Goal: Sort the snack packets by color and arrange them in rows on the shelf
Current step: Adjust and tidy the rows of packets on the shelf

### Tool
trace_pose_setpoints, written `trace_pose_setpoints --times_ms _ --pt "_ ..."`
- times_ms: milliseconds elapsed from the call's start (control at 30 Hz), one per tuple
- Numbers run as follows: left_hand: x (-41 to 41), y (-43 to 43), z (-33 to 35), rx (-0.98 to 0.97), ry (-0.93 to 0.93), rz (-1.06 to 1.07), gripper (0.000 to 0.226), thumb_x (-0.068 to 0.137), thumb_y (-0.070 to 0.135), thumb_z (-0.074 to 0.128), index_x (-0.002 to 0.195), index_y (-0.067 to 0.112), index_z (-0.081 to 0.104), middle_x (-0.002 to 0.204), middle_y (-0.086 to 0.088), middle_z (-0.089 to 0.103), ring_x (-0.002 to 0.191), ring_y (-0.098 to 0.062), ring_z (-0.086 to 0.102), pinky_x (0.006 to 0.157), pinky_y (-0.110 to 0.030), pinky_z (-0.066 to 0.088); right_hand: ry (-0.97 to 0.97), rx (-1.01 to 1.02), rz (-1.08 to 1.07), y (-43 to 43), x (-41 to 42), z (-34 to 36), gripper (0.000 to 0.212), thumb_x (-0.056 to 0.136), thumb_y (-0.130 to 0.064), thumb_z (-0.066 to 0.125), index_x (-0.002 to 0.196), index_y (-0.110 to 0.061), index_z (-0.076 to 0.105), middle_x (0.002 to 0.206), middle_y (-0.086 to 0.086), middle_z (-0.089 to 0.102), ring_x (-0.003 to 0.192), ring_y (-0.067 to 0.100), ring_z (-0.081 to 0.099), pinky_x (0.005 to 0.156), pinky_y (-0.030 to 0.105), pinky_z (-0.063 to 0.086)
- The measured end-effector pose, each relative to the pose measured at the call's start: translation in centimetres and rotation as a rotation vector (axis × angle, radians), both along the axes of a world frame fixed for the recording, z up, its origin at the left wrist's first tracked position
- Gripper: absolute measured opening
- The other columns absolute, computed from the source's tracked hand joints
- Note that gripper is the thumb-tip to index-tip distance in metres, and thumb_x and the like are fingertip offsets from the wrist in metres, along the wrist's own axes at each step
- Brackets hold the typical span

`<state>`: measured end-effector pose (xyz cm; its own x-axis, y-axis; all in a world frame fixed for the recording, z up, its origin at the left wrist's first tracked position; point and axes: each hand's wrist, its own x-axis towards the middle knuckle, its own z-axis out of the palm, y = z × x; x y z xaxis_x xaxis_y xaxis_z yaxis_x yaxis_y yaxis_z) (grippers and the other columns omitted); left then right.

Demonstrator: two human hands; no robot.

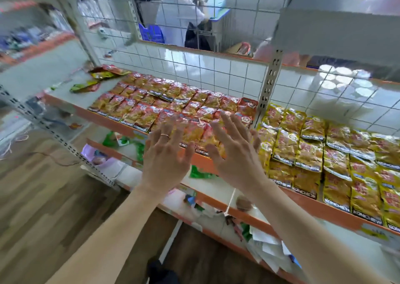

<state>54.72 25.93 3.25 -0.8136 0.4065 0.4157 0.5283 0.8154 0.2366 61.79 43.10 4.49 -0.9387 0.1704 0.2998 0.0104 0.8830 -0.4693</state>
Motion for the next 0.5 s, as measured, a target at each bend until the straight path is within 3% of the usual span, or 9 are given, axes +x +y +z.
trace_pose_setpoints --times_ms 133,333,433,500 --pt "-2.3 -4.3 0.1 0.025 0.083 0.045 0.053 0.097 0.045 0.050 0.142 0.017 0.051 0.151 -0.012 0.048 0.138 -0.037 0.043 0.112 -0.055 0.036 -0.028 0.020 0.052 -4.1 -2.8 0.6 0.053 0.101 -0.053 0.040 0.151 -0.038 0.035 0.166 -0.009 0.011 0.154 0.013 0.000 0.119 0.057 0.000" --pt "-7.9 -13.0 -0.4 0.016 -0.015 0.089 0.056 0.097 0.047 0.040 0.147 0.021 0.046 0.161 -0.009 0.033 0.141 -0.039 0.039 0.112 -0.062 0.033 -0.004 0.004 0.068 -12.4 -8.5 1.2 0.052 0.101 -0.048 0.045 0.151 -0.032 0.040 0.166 -0.008 0.017 0.154 0.014 0.005 0.118 0.057 0.002" --pt "-10.4 -17.9 -0.5 0.058 -0.005 0.116 0.057 0.095 0.046 0.039 0.146 0.022 0.047 0.162 -0.004 0.032 0.145 -0.035 0.033 0.115 -0.055 0.027 0.000 0.000 0.103 -16.9 -11.6 0.9 0.053 0.100 -0.049 0.043 0.151 -0.033 0.038 0.165 -0.008 0.016 0.154 0.015 0.004 0.120 0.062 0.012" --pt "-12.0 -21.2 -0.6 0.065 -0.017 0.148 0.057 0.094 0.047 0.039 0.147 0.025 0.047 0.162 -0.003 0.031 0.147 -0.032 0.029 0.116 -0.051 0.026 -0.009 0.012 0.119 -20.0 -13.8 0.5 0.052 0.100 -0.049 0.043 0.150 -0.035 0.038 0.165 -0.009 0.016 0.154 0.014 0.004 0.119 0.063 0.009"
